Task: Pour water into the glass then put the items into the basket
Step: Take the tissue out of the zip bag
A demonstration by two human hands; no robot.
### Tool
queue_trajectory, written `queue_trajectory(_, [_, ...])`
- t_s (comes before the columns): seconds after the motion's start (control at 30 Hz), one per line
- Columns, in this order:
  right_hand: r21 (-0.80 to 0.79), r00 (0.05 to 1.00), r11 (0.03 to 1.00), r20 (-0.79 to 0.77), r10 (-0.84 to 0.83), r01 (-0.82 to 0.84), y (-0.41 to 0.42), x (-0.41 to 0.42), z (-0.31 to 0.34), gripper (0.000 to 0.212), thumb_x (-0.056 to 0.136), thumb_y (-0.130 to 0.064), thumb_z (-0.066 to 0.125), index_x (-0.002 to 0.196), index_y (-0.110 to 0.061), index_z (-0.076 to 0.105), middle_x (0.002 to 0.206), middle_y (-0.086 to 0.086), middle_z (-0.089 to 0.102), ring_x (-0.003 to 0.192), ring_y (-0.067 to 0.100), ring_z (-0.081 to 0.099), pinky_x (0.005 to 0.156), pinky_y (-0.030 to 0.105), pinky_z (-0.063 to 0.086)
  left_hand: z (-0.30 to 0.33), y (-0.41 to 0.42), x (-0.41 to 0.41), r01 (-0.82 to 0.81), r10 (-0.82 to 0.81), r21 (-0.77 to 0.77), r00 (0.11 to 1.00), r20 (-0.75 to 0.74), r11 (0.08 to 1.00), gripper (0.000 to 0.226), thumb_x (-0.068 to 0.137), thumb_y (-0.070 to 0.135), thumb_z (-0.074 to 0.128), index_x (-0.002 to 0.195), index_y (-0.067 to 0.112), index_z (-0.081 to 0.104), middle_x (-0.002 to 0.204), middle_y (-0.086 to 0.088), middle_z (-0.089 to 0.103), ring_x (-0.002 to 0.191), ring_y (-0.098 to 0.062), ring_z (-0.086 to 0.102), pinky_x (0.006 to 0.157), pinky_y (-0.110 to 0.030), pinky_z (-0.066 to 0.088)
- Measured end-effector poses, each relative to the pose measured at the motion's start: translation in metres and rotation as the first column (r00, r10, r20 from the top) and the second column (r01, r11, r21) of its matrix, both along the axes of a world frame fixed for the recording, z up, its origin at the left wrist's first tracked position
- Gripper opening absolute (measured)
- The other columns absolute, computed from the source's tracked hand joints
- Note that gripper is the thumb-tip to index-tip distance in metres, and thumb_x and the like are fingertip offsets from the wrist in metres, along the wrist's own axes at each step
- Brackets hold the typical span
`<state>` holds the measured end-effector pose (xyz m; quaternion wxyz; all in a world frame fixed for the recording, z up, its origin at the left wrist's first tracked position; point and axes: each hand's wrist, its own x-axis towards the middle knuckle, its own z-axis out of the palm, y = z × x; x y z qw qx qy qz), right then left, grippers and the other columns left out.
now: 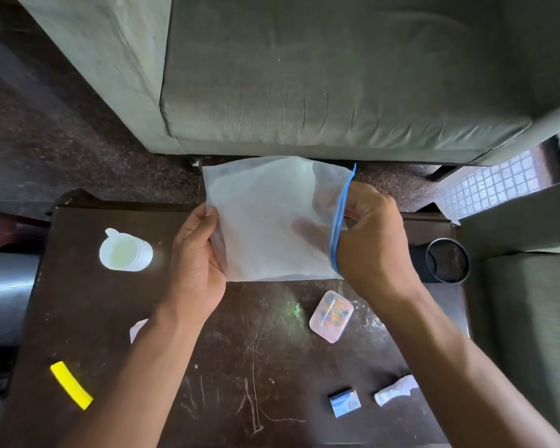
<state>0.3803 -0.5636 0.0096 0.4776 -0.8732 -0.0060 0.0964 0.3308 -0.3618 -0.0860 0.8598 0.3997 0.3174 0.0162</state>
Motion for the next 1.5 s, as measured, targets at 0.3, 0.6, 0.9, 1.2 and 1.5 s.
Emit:
queue_trajectory(0.3, [-0.047, 0.963, 0.994, -0.257, 0.088, -0.103, -0.005, 0.007, -0.011, 0.032, 0.078, -0.041, 0.091, 0.104, -0.031, 0.076, 0.083, -0.009, 0.075, 0.084, 0.018, 0.075, 0.084, 0.048, 0.063, -0.004, 0.002, -0.007, 0.045, -0.044, -0.027, 0.998, 0.055, 0.999, 0.018, 0.101, 0.028, 0.063, 0.102, 0.030, 0.081, 0.109, 0.011, 0.083, 0.100, -0.004, 0.079, 0.082, -0.023, 0.064])
queue_trajectory(0.6, [0.020, 0.959, 1.000, -0.284, -0.011, 0.017, -0.020, 0.012, -0.009, 0.032, 0.078, -0.028, 0.093, 0.083, -0.002, 0.076, 0.090, 0.030, 0.074, 0.065, 0.022, 0.067, 0.060, 0.039, 0.053, -0.015, 0.015, -0.011, 0.025, -0.026, 0.005, 0.998, 0.060, 1.000, 0.021, 0.099, 0.025, 0.067, 0.108, 0.031, 0.085, 0.116, 0.009, 0.084, 0.106, -0.006, 0.079, 0.088, -0.028, 0.065])
queue_trajectory(0.9, [0.245, 0.970, 0.965, -0.239, -0.034, 0.094, -0.049, 0.015, -0.006, 0.009, 0.091, -0.005, 0.079, 0.091, -0.012, 0.084, 0.091, 0.018, 0.083, 0.094, 0.048, 0.077, 0.077, 0.071, 0.061, -0.027, 0.030, -0.022, 0.206, -0.196, -0.075, 0.973, 0.118, 0.976, 0.054, 0.101, 0.038, 0.070, 0.152, 0.021, 0.060, 0.145, -0.008, 0.072, 0.124, -0.031, 0.076, 0.089, -0.054, 0.066])
queue_trajectory(1.2, [0.246, 0.943, 0.967, -0.332, 0.026, 0.060, -0.085, 0.016, -0.013, 0.016, 0.088, -0.003, 0.081, 0.088, -0.018, 0.087, 0.080, 0.002, 0.084, 0.062, 0.011, 0.076, 0.047, 0.020, 0.053, -0.027, 0.018, -0.017, 0.271, -0.268, -0.016, 0.958, 0.099, 0.963, 0.047, 0.096, 0.002, 0.061, 0.137, 0.022, 0.072, 0.136, -0.011, 0.077, 0.107, -0.032, 0.082, 0.081, -0.046, 0.069])
queue_trajectory(1.5, [0.279, 0.947, 0.936, -0.295, -0.129, 0.215, -0.166, 0.015, 0.007, 0.025, 0.086, 0.008, 0.076, 0.088, -0.015, 0.086, 0.090, 0.010, 0.085, 0.074, 0.023, 0.082, 0.057, 0.030, 0.064, -0.039, 0.018, -0.022, 0.263, -0.264, 0.025, 0.963, 0.044, 0.964, 0.046, 0.108, 0.002, 0.052, 0.132, 0.031, 0.078, 0.138, -0.003, 0.077, 0.108, -0.026, 0.083, 0.081, -0.042, 0.070])
